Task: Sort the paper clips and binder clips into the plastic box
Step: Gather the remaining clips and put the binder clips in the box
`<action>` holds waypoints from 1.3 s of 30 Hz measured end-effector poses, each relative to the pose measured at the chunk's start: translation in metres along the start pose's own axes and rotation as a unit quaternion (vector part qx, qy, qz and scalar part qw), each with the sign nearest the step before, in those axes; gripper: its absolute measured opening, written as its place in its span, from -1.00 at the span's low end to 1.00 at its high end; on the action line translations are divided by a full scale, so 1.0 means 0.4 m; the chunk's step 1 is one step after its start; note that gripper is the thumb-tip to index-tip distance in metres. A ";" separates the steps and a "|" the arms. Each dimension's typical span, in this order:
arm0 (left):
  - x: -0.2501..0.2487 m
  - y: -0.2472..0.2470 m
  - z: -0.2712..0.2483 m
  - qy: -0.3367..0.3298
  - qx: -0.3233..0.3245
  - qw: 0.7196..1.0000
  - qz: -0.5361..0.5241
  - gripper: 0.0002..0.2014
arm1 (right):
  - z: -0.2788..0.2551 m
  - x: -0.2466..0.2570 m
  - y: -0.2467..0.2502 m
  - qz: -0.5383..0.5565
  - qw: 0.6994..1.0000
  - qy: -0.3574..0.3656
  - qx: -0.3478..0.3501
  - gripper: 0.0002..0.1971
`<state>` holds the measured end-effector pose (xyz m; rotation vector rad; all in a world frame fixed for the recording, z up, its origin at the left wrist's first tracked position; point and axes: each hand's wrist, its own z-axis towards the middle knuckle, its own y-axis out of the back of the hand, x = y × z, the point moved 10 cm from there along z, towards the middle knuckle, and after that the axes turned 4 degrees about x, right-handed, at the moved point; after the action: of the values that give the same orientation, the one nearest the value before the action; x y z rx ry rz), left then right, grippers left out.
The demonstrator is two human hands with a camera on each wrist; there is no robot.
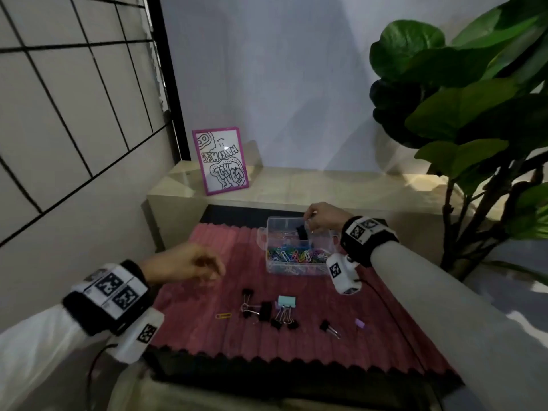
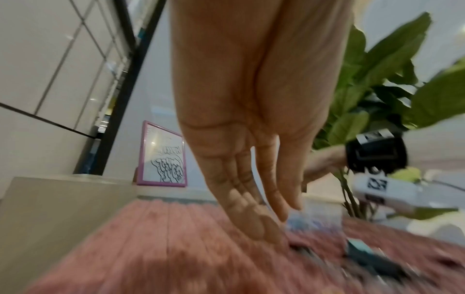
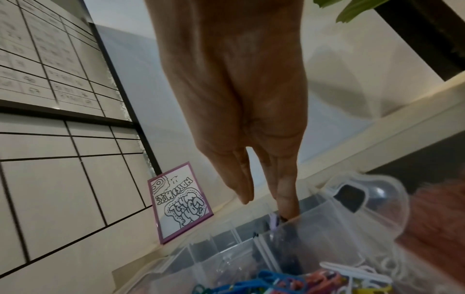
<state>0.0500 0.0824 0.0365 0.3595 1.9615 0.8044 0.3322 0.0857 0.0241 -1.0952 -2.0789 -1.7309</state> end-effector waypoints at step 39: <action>-0.192 0.005 0.259 -0.071 -0.108 0.984 0.119 -0.69 | -0.449 -0.160 -0.172 0.045 0.995 0.073 0.057 -0.84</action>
<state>0.1775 0.0819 0.0546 0.5127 1.6985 1.1044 0.2809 -0.1064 -0.0155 -0.9836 -1.9810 -1.5794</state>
